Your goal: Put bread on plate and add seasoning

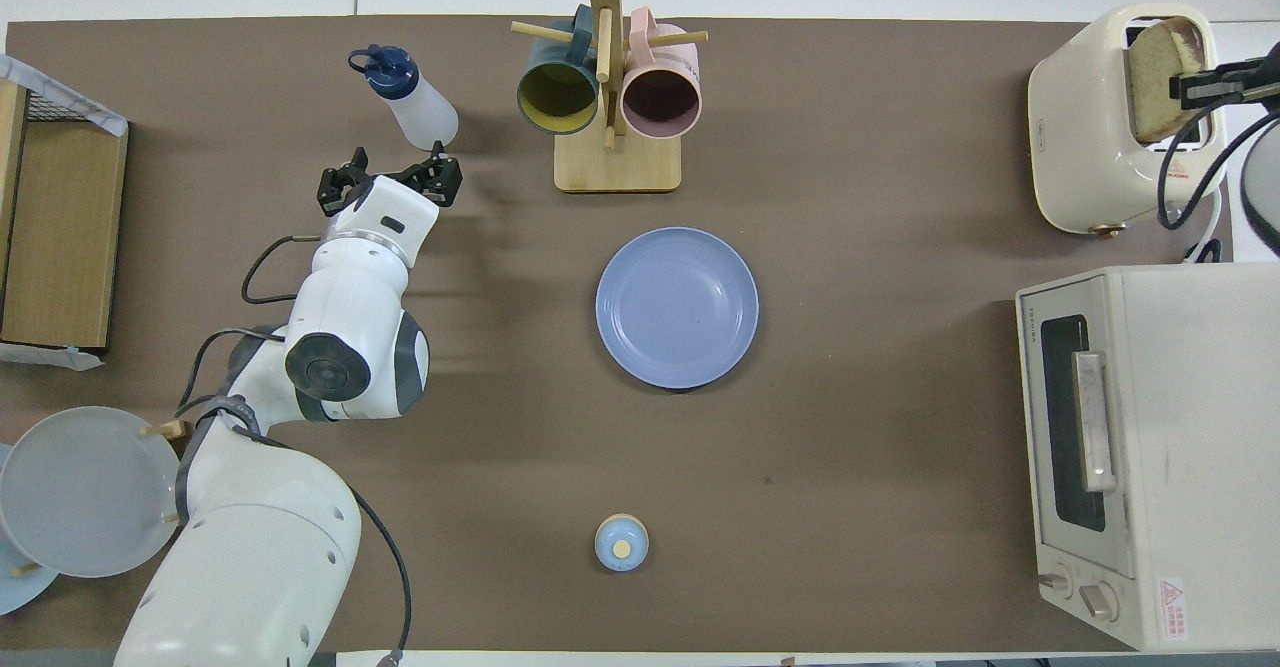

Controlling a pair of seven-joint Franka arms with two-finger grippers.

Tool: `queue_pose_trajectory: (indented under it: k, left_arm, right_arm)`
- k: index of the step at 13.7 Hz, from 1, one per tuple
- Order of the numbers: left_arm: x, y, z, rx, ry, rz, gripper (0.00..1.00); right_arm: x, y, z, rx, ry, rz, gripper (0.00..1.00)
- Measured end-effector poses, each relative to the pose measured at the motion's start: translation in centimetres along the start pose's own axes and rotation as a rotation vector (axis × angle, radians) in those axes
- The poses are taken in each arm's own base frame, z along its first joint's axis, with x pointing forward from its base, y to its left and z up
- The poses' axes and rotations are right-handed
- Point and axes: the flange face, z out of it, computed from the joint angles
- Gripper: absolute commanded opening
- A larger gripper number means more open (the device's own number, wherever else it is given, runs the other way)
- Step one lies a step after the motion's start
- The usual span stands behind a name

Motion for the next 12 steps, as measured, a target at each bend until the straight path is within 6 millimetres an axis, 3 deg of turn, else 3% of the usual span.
queue_pose_trajectory:
  k: [4, 6, 9, 12]
  left_arm:
    - [0.6, 1.1, 1.3, -0.007, -0.014, 0.012, 1.00]
    - [1.8, 2.2, 1.9, -0.018, -0.036, 0.013, 1.00]
    - [3.0, 3.1, 2.4, -0.027, -0.052, 0.012, 1.00]
    - [2.9, 2.8, 2.9, -0.018, -0.065, 0.008, 1.00]
  right_arm:
    - [1.6, -3.5, -5.9, 0.001, -0.083, -0.078, 0.00]
    - [2.4, -7.3, -8.4, 0.000, -0.078, -0.101, 0.00]
    - [2.5, -13.8, -10.1, 0.089, -0.116, -0.007, 0.00]
    - [2.7, -20.0, -10.2, 0.144, -0.144, 0.040, 0.00]
